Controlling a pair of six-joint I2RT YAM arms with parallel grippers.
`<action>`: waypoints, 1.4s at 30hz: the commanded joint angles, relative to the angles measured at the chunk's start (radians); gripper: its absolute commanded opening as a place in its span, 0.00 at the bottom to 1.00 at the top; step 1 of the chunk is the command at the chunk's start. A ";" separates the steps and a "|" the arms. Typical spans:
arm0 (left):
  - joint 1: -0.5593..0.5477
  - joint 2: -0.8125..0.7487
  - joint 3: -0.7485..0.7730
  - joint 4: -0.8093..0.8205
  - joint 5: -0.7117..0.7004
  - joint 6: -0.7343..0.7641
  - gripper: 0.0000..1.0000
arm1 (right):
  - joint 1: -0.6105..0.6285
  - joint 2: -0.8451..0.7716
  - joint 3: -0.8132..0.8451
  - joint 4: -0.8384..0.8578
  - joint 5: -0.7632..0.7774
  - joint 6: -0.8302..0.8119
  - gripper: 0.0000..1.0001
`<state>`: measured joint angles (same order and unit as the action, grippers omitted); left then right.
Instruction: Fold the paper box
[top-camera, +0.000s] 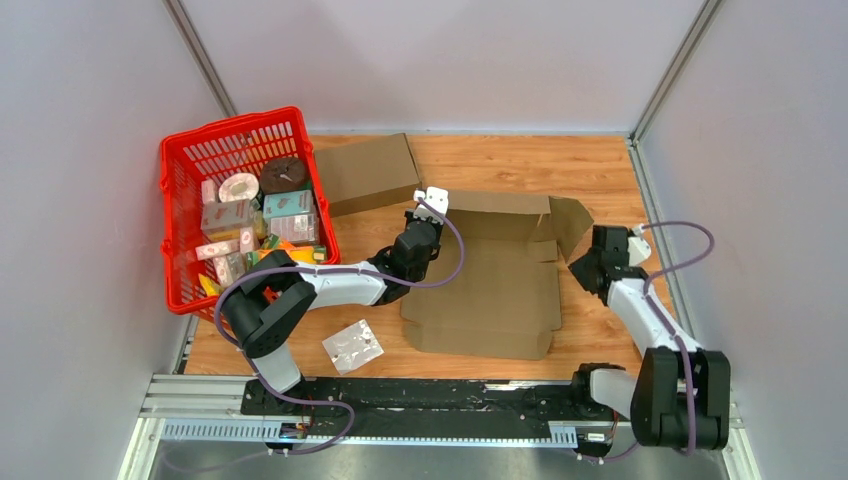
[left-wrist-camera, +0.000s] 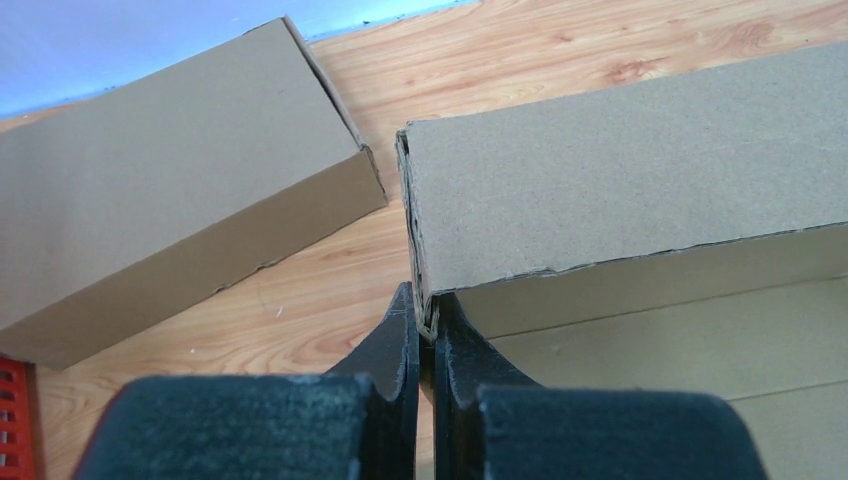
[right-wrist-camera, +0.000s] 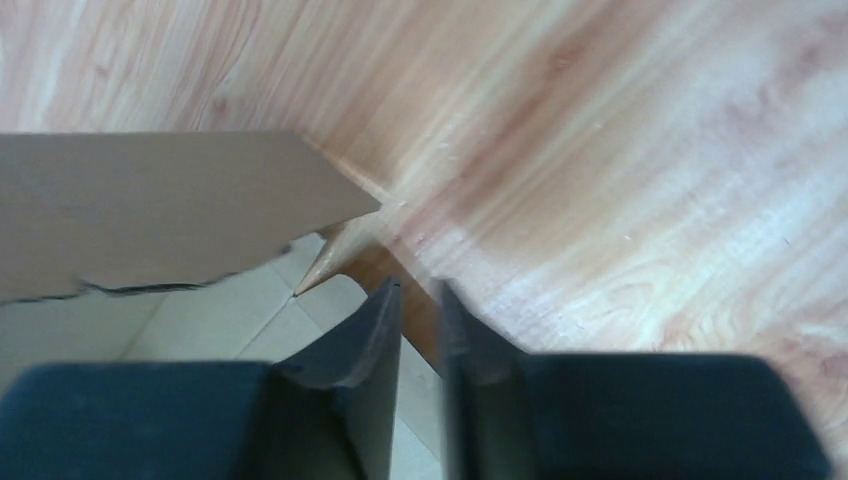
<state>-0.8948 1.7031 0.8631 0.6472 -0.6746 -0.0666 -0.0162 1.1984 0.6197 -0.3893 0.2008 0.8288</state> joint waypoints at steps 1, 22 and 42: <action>0.005 -0.025 0.004 -0.072 -0.019 0.005 0.00 | -0.073 -0.072 -0.101 0.134 -0.093 0.104 0.08; 0.005 -0.023 0.004 -0.064 -0.008 0.002 0.00 | -0.090 0.214 -0.213 0.696 -0.244 0.368 0.00; 0.005 -0.019 0.010 -0.072 0.004 -0.002 0.00 | 0.130 0.254 -0.252 0.948 -0.202 0.408 0.00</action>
<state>-0.8948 1.7012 0.8631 0.6434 -0.6781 -0.0738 0.0799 1.3930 0.3355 0.4744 -0.0345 1.2118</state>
